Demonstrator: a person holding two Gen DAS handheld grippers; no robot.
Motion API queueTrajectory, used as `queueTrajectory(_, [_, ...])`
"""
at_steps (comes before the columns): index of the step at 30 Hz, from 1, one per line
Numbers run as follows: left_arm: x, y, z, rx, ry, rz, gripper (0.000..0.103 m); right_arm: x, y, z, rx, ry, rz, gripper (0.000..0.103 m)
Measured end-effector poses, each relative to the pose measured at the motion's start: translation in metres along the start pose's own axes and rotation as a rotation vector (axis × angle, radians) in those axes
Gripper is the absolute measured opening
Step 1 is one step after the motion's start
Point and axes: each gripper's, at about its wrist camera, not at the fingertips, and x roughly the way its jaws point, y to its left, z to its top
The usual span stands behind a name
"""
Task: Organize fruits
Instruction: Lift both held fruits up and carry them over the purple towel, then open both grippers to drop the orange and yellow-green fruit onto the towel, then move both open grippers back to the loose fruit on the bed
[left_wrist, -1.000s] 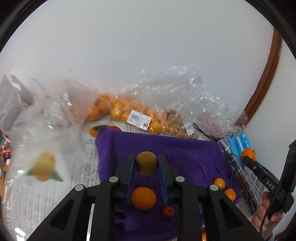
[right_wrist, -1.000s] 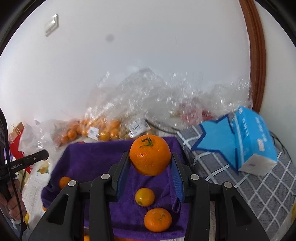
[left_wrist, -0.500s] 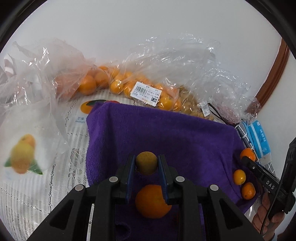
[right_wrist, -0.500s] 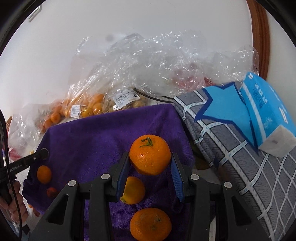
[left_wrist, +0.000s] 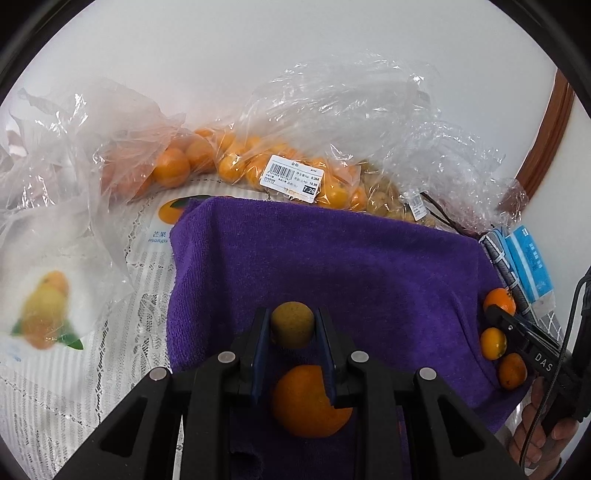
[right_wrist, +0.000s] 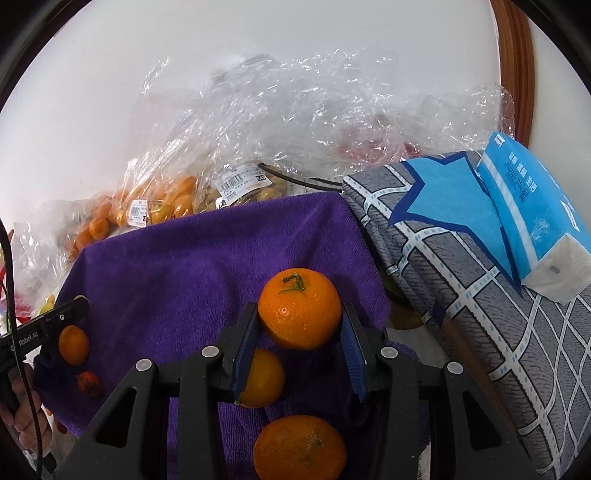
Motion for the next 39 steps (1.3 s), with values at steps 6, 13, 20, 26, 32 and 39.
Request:
queueTrajectory(6, [-0.002, 0.000, -0.001, -0.001, -0.012, -0.003, 0.024, -0.005, 0.000, -0.002, -0.009, -0.004, -0.013, 0.044])
queueTrajectory(13, [-0.008, 0.001, -0.003, -0.023, -0.027, -0.006, 0.024, -0.023, 0.004, -0.003, -0.026, -0.041, -0.033, 0.051])
queueTrajectory(20, [-0.055, -0.020, 0.003, 0.046, -0.111, 0.046, 0.027, -0.061, 0.022, -0.006, -0.048, -0.127, -0.075, 0.051])
queueTrajectory(26, [-0.094, -0.022, -0.024, 0.045, -0.082, -0.052, 0.031, -0.095, 0.037, -0.028, -0.085, -0.080, -0.105, 0.051])
queueTrajectory(32, [-0.104, -0.004, -0.071, 0.058, -0.040, 0.001, 0.031, -0.115, 0.038, -0.068, -0.029, 0.001, 0.013, 0.050])
queueTrajectory(39, [-0.115, 0.011, -0.099, 0.045, -0.055, -0.053, 0.031, -0.121, 0.066, -0.103, -0.141, 0.017, 0.026, 0.040])
